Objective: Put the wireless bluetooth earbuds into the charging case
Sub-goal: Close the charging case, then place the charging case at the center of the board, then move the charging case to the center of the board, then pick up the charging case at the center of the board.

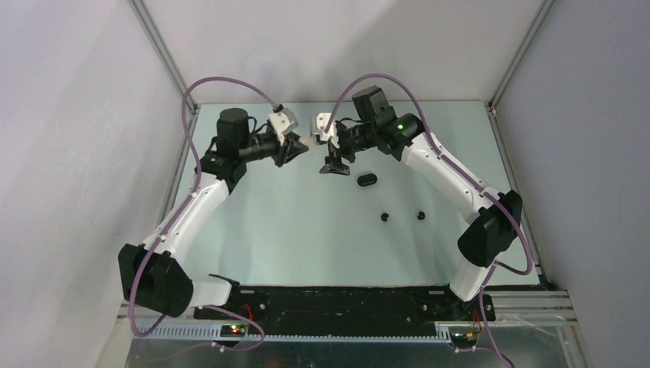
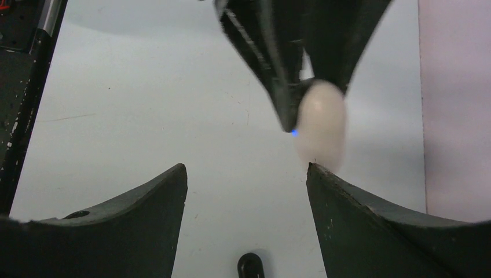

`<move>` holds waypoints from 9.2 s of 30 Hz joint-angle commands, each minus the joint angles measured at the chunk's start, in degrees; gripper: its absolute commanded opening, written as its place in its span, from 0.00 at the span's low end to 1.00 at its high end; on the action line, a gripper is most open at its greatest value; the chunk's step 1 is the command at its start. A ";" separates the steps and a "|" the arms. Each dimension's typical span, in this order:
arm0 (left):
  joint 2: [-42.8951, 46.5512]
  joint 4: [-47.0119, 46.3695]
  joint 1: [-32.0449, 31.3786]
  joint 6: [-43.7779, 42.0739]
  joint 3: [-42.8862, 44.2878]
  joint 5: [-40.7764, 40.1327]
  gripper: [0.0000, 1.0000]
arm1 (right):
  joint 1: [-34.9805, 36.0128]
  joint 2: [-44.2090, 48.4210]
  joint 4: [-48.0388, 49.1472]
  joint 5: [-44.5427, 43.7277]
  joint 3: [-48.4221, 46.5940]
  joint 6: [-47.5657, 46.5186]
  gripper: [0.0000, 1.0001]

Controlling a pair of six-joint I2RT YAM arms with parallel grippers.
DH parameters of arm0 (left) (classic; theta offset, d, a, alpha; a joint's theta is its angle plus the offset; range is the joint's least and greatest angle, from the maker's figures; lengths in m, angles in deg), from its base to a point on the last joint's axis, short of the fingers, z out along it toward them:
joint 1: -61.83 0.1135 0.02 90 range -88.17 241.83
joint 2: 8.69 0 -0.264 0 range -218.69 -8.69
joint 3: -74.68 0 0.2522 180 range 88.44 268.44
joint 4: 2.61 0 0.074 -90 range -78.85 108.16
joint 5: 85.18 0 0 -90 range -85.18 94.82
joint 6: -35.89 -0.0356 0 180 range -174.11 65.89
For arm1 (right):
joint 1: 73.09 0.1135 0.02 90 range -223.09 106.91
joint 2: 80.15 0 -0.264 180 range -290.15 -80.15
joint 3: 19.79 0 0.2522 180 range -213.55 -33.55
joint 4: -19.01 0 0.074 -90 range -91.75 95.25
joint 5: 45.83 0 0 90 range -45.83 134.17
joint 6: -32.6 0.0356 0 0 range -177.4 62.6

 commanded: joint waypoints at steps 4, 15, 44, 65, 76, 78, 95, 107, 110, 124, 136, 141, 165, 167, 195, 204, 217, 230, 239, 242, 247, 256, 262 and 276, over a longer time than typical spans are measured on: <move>-1.48 -13.74 2.38 19.39 1.53 -1.35 0.00 | 0.82 1.84 2.28 -2.91 0.57 1.13 0.79; -3.28 -10.50 3.63 28.24 -1.81 -8.63 0.00 | -6.87 3.70 2.21 -1.16 2.41 8.12 0.79; -32.69 -1.23 15.81 59.21 -2.93 -12.57 0.23 | -15.05 -18.47 -11.51 -19.00 3.30 -22.28 0.67; -20.89 6.86 18.76 48.39 -0.05 -19.73 0.72 | -15.68 -25.84 -22.39 -17.37 -2.77 -29.16 0.72; -18.04 6.86 18.94 44.14 1.77 -20.07 0.72 | -8.39 -22.20 -27.24 -12.10 0.12 -24.12 0.71; -16.93 6.88 19.03 43.99 1.47 -19.46 0.71 | -7.47 -21.76 -29.77 -9.85 -0.90 -22.96 0.71; -9.16 8.82 19.79 39.62 -1.25 -18.14 0.69 | -10.96 -21.51 -18.07 -11.07 -3.11 -31.08 0.74; -1.25 12.15 20.32 36.70 -4.36 -19.35 0.68 | -5.91 -28.64 -14.63 -13.36 -4.60 -42.53 0.75; -1.09 12.18 20.28 36.87 -4.69 -19.25 0.68 | -4.56 -28.84 -15.91 -14.08 -3.54 -45.67 0.75; -2.38 12.07 20.29 38.58 -5.31 -18.02 0.68 | -2.44 -27.58 -11.09 -13.40 0.38 -41.28 0.74; -4.07 12.04 20.31 39.86 -5.23 -16.82 0.66 | 3.26 -26.44 6.63 -8.63 4.97 -29.86 0.76; -3.83 12.08 20.32 40.40 -5.64 -16.61 0.66 | 4.17 -26.13 11.54 -4.57 6.09 -25.03 0.79; -1.66 10.17 20.32 41.16 -7.73 -14.52 0.66 | -1.57 -30.54 -26.69 -14.20 -6.97 -29.69 0.70; -1.83 9.73 20.29 41.45 -7.91 -14.65 0.66 | -2.20 -28.43 -22.53 -13.43 -3.92 -26.41 0.70; -0.53 8.87 20.21 43.98 -10.17 -15.38 0.66 | 0.69 -24.21 -0.97 -10.41 8.02 -8.33 0.42; -5.92 2.00 15.16 42.07 -8.82 -7.22 0.65 | 0.04 -10.89 13.52 -12.87 18.70 -5.64 0.27; -6.98 -14.24 5.72 42.70 -2.83 6.20 0.65 | -1.39 6.15 19.80 -15.17 18.65 2.44 0.26; -11.36 -14.77 2.43 44.66 0.88 10.47 0.63 | -0.79 6.51 23.07 -17.28 16.46 5.45 0.27; -13.15 -16.35 1.66 45.33 1.71 12.11 0.48 | 0.72 5.73 24.15 -17.57 15.54 5.34 0.27; -13.58 -16.65 1.21 45.20 2.14 12.34 0.45 | 1.36 5.16 24.79 -18.10 15.51 5.09 0.27; -14.21 -17.19 1.06 45.28 2.45 13.30 0.33 | 2.05 4.63 25.39 -18.80 15.03 5.21 0.27; -14.75 -17.41 1.04 46.29 2.62 13.97 0.41 | 2.10 4.95 27.68 -20.82 15.65 6.30 0.27; -16.29 -17.75 1.13 47.27 3.69 16.25 0.42 | 2.11 4.89 29.05 -22.27 15.64 7.05 0.27; -17.55 -21.91 1.85 50.67 3.39 18.84 0.14 | 2.07 4.33 29.39 -23.10 15.91 7.57 0.29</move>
